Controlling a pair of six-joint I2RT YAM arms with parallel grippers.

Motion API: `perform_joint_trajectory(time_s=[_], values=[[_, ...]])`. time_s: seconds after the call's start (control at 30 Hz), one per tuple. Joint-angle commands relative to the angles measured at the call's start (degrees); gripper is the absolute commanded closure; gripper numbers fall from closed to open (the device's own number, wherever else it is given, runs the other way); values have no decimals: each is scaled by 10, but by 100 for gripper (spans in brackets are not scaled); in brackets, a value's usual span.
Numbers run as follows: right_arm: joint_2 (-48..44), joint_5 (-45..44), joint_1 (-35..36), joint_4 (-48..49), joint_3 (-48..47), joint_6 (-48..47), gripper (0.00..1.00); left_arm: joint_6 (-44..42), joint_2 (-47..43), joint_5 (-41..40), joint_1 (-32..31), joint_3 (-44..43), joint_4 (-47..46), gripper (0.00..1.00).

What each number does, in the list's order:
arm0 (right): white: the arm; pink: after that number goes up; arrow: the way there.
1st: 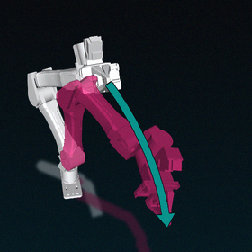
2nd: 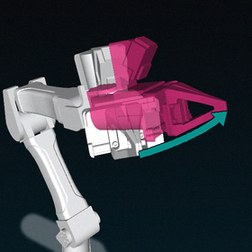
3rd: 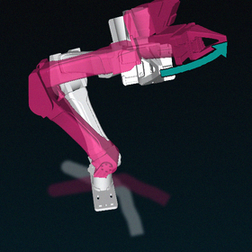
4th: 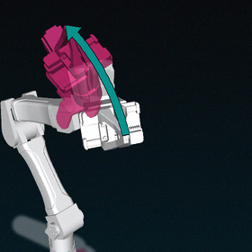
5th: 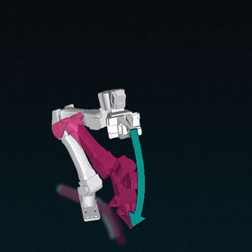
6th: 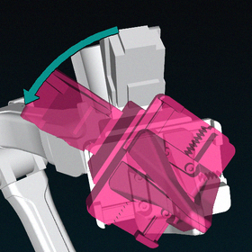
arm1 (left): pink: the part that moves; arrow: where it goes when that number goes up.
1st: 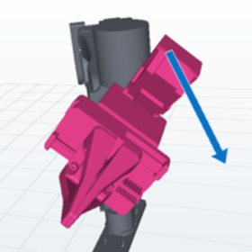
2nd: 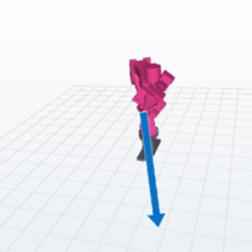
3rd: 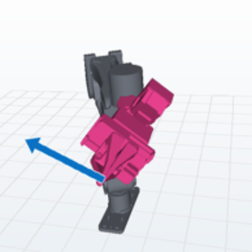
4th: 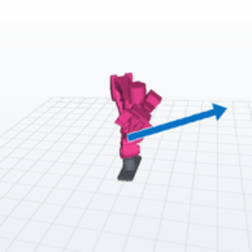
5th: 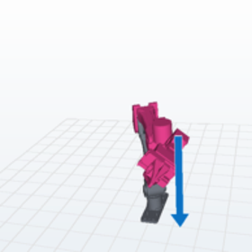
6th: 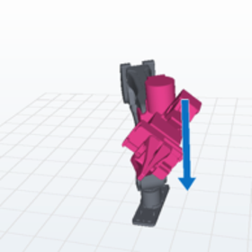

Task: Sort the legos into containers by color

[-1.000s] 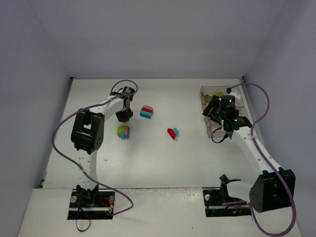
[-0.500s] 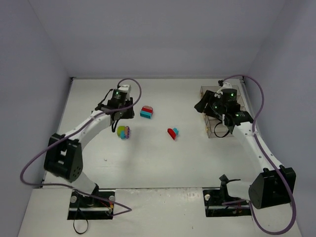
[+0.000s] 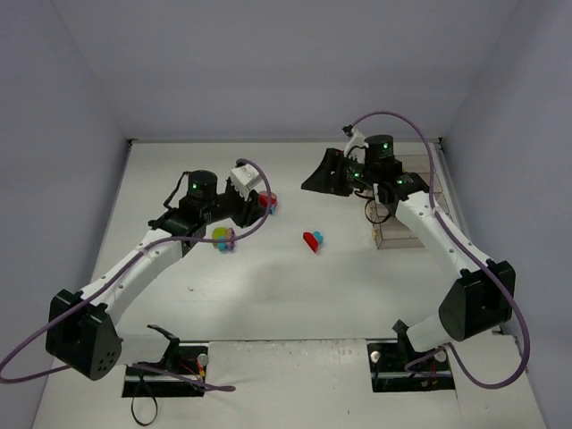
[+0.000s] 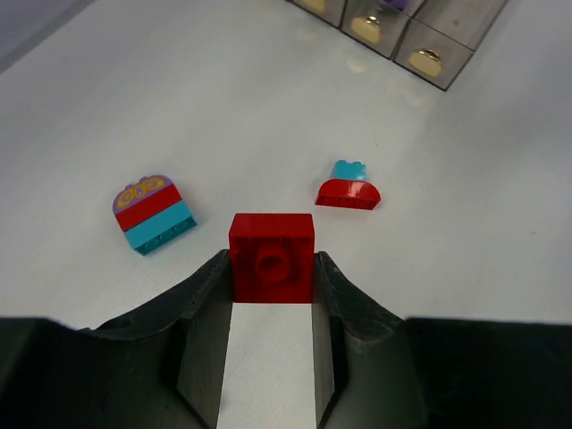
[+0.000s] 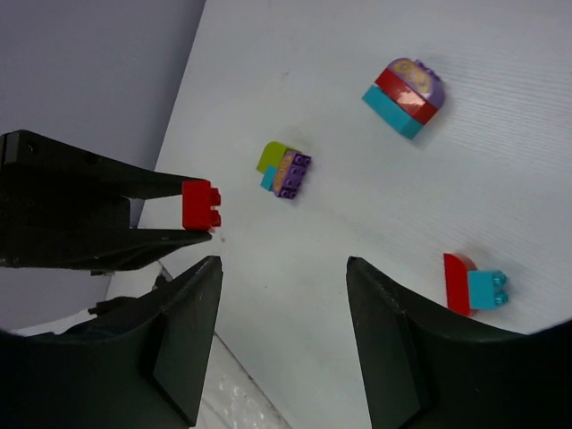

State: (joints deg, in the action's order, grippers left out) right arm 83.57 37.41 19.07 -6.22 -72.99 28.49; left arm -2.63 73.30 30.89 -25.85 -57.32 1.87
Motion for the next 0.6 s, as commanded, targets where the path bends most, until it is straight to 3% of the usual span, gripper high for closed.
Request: perform_joint_trajectory(time_s=[0.0,0.57], values=[[13,64,31,30,-45,9,45,-78,-36,46,-26,-13,-41,98],[34,68,103,29,-48,7,46,-111,-29,14,-68,-23,-56,97]])
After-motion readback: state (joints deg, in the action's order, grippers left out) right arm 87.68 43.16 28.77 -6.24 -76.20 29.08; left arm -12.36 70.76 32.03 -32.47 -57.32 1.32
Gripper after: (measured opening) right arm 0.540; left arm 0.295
